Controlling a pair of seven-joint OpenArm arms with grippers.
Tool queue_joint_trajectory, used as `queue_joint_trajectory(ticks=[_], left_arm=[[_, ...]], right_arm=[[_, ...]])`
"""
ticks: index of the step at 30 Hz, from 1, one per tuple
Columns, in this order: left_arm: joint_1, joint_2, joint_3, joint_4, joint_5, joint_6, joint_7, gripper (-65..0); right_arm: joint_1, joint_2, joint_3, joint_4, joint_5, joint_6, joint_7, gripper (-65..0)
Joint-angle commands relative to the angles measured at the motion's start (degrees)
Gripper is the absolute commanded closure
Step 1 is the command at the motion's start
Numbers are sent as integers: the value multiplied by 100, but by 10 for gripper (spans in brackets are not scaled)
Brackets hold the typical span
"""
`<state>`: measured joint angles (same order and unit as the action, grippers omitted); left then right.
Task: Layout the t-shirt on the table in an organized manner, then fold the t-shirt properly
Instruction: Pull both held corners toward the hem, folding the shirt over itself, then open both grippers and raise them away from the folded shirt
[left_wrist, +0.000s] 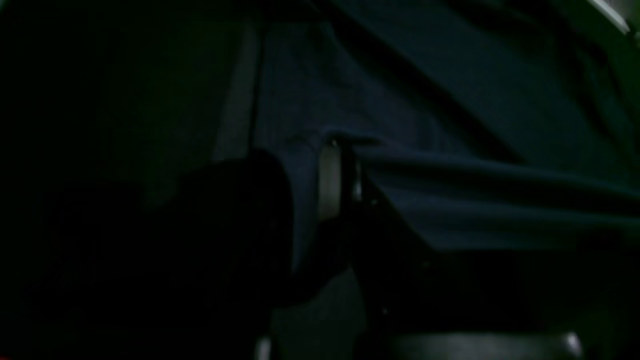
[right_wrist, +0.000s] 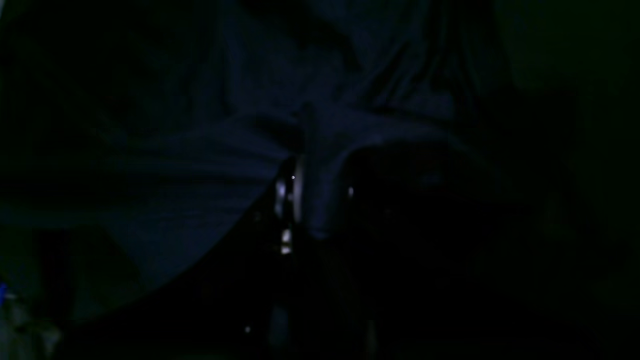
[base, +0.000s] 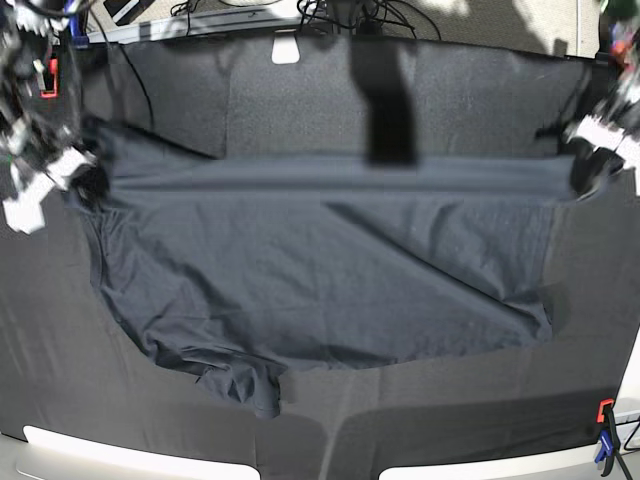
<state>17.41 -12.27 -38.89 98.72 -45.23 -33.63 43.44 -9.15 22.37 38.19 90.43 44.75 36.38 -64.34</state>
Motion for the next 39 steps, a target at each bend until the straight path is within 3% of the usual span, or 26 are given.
queue_joint_trajectory(ticks=[1,6,13,20,27,30,32,34,39], left_arm=[[-149,-96,68,-98,-55,-4,-232,0],[-673,-96,463,-927,645,-2,-850,0],[-1353,-98,638,-1849,944,-4,-1034,0],[-1646,-114,638,-2310,1272,-7,-1143,0],[-1657,-144,638,-2343,1510,-4,-1397,0],[-1648,-160,638,-2343,1519,-13,-1342,0],[-1646,-205,638,-2343,1517,-52,-1215,-161],[-1646,-299,638,-2341,1478,-116,-1054,-282],[-1641,-684,638,-2330,992,-332,-444,-293]], right_arm=[[125,140,-70,94,-76,-76,291,-31],[417,140,-511,94,-951,-389,780,-31],[901,140,-992,-365,-1532,-516,1248,-31],[1541,142,-1097,-1394,-1606,-511,1410,-31],[1679,144,-1121,-1622,-1604,-463,1735,-34],[1676,149,-1172,-1622,-1604,-223,1692,-142],[1679,166,-1172,-1620,-1423,229,1537,-242],[1681,256,-1169,-1617,-1027,362,1202,-276],[1676,625,-964,-1572,-649,362,986,-276]])
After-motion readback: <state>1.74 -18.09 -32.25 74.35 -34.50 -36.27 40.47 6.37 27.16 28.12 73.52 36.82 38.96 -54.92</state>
